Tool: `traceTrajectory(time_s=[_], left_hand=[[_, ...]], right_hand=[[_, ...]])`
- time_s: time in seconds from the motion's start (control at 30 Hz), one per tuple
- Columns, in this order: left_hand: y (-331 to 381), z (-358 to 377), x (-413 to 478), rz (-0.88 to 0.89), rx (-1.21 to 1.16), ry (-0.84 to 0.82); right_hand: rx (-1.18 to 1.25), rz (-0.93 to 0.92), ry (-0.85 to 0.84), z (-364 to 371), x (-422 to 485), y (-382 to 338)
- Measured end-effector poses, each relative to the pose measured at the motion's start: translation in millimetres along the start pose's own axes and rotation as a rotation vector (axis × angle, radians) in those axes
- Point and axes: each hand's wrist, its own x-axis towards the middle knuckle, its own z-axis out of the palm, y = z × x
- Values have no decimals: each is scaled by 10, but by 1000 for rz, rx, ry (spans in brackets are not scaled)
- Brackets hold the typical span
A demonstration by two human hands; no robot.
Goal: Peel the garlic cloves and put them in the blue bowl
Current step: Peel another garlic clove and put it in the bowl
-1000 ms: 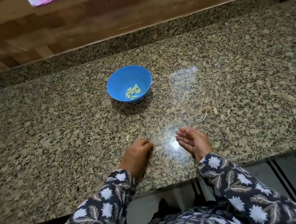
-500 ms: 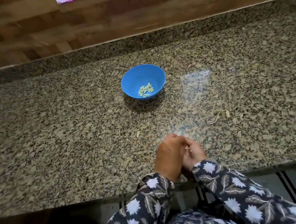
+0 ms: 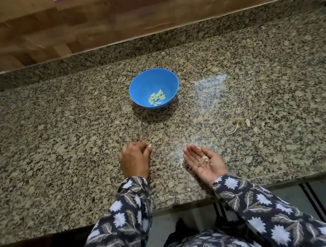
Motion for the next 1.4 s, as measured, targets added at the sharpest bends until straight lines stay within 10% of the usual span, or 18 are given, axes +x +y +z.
traceTrajectory(time_s=[0.33,0.47,0.63,0.9,1.4], left_hand=[[-364,-72,223,-116,-76,109],[-477,-66,19,119,-147,198],[-443,188,-367,318,88,-206],[217,426,-110,398,181,-340],[817,577,-536,1337,-8,-743]], right_hand=[[-8,-44,-4,-2,41,-51],[-4,-67,10,-28,53,-116],[48,-103,20,-88,45,-228],[57,-170,-7,-306,-136,-430],[226,-436,38,-458,-423,-810]])
